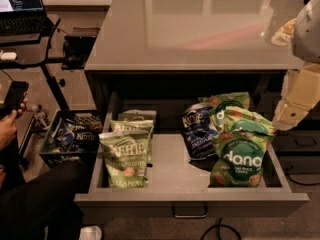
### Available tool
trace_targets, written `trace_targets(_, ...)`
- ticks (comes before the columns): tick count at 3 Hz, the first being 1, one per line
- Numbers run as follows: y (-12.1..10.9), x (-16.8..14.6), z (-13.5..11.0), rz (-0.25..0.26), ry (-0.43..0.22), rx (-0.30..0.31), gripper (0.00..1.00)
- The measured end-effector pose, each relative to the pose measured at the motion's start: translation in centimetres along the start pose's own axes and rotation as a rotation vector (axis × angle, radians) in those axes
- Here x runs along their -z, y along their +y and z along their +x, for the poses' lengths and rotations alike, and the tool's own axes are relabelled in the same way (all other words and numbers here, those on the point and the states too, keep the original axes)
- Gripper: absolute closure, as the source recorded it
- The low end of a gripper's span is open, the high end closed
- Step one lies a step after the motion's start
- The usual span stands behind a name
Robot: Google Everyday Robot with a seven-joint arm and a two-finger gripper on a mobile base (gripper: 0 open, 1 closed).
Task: Pick green jalapeno chip bag from top drawer and place on counter
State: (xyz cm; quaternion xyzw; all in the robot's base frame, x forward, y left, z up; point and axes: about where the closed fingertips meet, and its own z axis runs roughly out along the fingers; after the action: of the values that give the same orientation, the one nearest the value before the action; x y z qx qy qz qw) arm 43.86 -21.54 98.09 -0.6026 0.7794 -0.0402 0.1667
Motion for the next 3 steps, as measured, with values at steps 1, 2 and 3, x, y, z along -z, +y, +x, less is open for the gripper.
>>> trace_targets(1,0.0,0.0,0.0,0.0,0.0,0.0,0.0)
trace_targets(2,-0.1,-1.4,0.0,0.013,-0.033,-0.017,0.0)
trace_targets(3,-1.4,-5.5,1.4,0.037,-0.088,-0.096,0.0)
